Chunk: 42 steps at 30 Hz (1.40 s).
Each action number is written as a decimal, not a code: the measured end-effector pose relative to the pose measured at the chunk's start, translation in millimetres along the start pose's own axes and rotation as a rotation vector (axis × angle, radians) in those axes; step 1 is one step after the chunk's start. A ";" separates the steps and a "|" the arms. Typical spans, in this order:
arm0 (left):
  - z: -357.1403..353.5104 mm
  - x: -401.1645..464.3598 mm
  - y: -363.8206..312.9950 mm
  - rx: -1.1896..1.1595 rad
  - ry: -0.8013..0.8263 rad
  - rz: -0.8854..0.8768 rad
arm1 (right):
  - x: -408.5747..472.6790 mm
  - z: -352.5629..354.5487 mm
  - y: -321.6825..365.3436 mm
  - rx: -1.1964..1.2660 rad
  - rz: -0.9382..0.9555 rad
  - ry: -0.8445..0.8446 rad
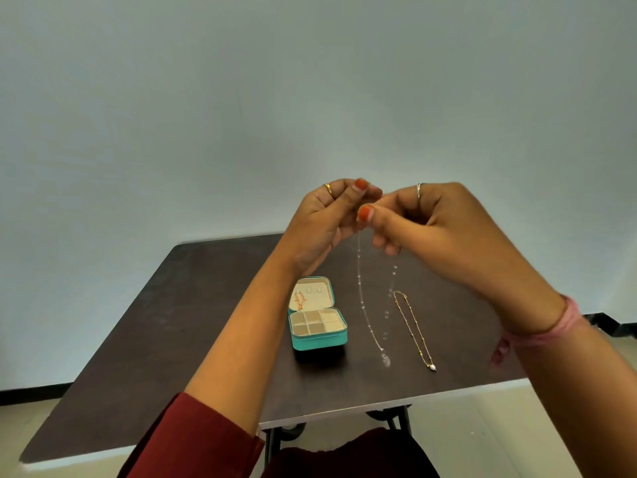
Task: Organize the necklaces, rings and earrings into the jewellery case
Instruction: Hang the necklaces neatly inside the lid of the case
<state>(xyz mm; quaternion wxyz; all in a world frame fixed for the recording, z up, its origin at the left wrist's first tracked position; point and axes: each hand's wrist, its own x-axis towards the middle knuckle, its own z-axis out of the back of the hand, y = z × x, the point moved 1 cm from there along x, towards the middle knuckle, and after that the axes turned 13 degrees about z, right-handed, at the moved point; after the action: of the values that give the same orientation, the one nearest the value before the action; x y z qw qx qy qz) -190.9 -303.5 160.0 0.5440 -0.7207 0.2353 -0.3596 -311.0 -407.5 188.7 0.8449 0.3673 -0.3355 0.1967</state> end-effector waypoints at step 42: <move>4.3 -7.0 6.9 -0.008 -0.193 0.021 | -35.7 -30.1 -22.7 -0.009 0.048 0.003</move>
<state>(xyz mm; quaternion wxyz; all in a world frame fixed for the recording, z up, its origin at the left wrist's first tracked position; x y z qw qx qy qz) -191.6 -297.8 150.9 0.5648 -0.7518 0.1908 -0.2819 -310.0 -402.8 137.0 0.8422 0.3550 -0.3436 0.2159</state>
